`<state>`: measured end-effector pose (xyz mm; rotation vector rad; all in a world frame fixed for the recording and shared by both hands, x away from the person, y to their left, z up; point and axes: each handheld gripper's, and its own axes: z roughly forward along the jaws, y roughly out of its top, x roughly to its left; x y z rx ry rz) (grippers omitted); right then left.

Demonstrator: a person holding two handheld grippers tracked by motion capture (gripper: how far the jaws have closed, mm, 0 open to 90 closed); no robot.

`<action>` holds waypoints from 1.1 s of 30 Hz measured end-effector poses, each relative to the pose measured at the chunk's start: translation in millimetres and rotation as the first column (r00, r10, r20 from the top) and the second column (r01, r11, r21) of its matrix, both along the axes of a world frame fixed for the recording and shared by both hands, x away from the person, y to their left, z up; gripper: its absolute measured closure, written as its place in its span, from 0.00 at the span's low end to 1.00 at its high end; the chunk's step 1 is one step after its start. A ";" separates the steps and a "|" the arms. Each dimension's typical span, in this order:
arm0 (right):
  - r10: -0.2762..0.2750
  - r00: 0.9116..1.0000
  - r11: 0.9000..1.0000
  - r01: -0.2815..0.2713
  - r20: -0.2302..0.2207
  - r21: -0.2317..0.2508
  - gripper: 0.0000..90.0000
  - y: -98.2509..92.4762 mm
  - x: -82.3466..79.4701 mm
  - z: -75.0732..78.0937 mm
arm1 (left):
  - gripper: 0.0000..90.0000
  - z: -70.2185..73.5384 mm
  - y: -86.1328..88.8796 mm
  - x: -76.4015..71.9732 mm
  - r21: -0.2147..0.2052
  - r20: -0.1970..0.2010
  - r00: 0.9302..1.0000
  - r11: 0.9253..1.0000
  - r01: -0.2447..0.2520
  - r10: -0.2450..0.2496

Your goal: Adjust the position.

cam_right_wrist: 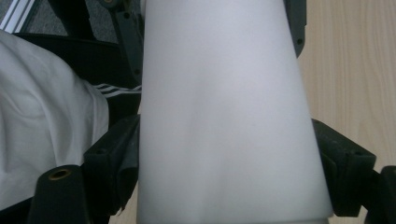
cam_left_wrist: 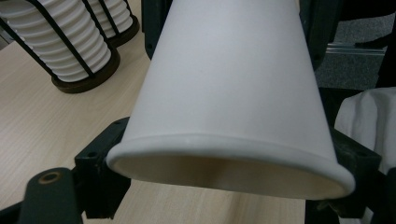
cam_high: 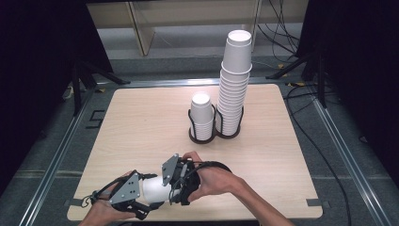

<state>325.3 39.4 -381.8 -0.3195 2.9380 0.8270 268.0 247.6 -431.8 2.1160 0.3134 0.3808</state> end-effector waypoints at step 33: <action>-0.078 0.983 0.934 0.131 -0.167 0.332 0.27 -54.6 24.6 1.8 | 0.16 -5.0 20.1 10.1 -0.310 -0.089 0.993 0.945 -0.105 0.081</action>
